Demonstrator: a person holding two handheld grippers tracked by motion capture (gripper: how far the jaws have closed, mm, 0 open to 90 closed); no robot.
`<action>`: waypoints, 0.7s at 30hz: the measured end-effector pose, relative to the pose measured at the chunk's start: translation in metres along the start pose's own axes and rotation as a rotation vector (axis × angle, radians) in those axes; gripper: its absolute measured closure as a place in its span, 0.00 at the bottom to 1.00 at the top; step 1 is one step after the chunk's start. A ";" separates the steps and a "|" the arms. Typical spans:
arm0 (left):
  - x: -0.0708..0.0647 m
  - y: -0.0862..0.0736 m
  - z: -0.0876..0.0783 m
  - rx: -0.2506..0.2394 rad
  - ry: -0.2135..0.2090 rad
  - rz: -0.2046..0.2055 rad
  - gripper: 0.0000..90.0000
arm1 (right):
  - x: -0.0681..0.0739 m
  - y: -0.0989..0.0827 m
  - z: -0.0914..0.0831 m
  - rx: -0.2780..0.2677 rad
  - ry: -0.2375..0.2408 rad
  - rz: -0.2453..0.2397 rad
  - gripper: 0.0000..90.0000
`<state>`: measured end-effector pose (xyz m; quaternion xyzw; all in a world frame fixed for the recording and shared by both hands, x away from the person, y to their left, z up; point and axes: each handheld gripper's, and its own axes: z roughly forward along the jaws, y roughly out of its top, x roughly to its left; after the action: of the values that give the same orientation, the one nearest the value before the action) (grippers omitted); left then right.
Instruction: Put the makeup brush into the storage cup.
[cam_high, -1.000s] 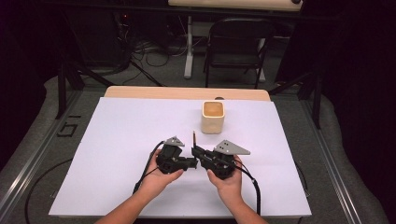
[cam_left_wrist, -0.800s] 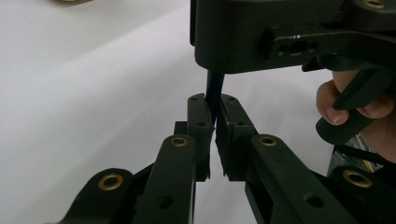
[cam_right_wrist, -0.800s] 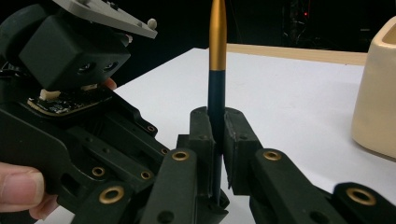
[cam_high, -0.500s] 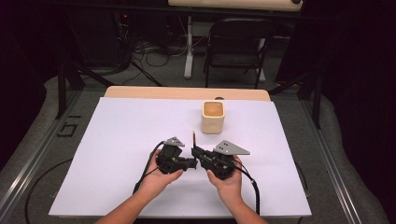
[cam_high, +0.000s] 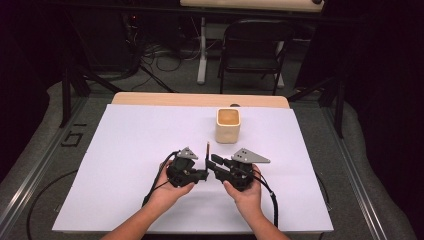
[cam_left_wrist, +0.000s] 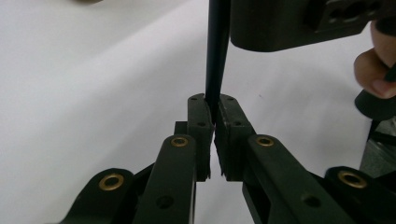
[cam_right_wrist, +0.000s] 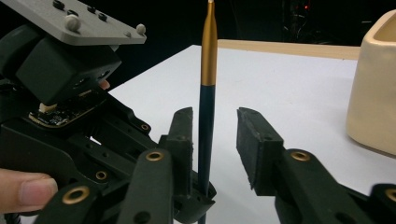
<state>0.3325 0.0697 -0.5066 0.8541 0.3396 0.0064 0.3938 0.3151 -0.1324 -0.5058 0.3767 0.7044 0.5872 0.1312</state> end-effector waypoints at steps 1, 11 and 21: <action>0.000 0.000 0.000 0.005 0.007 0.007 0.95 | 0.000 0.000 0.000 0.006 0.004 0.005 0.71; -0.002 -0.002 0.000 0.019 0.070 0.054 0.95 | -0.002 0.002 -0.002 0.034 0.003 -0.001 0.63; -0.003 -0.003 0.000 0.029 0.074 0.073 0.95 | -0.001 0.003 -0.004 0.030 -0.022 -0.016 0.61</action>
<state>0.3280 0.0695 -0.5077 0.8706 0.3227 0.0474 0.3683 0.3147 -0.1358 -0.5027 0.3794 0.7146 0.5714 0.1379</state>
